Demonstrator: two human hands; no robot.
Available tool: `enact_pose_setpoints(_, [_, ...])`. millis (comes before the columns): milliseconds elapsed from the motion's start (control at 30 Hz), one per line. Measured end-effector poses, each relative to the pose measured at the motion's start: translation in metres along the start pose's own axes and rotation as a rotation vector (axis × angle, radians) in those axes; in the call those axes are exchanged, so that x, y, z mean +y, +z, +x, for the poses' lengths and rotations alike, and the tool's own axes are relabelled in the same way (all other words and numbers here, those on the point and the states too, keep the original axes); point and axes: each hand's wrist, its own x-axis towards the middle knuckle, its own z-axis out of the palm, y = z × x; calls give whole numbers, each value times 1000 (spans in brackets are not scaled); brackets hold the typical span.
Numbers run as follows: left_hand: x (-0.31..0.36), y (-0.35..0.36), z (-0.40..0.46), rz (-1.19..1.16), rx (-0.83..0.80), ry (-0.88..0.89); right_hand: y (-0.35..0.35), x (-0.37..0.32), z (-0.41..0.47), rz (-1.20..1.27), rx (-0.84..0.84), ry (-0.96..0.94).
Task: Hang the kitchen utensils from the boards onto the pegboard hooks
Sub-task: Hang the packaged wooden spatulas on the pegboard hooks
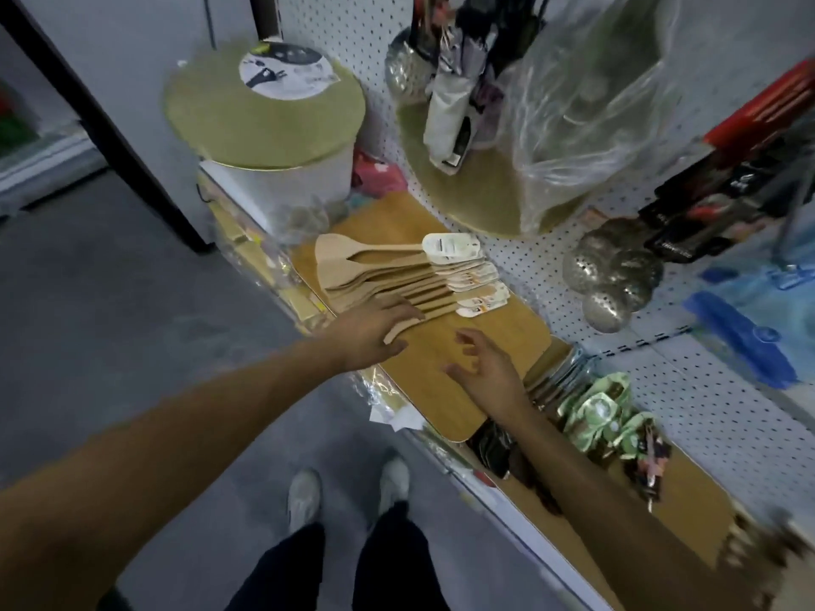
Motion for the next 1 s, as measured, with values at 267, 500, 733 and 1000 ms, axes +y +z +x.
enact_pose_setpoints(267, [-103, 95, 105, 116, -158, -36, 92, 74, 146, 390, 94, 477])
enact_pose_setpoints(500, [-133, 149, 167, 457, -127, 82, 135, 113, 218, 835, 169, 654])
enact_pose_setpoints(733, [-115, 165, 182, 355, -209, -113, 125, 105, 213, 885, 165, 756])
enact_pose_setpoints(1000, [-43, 146, 162, 120, -241, -8, 87, 104, 162, 865, 449, 823])
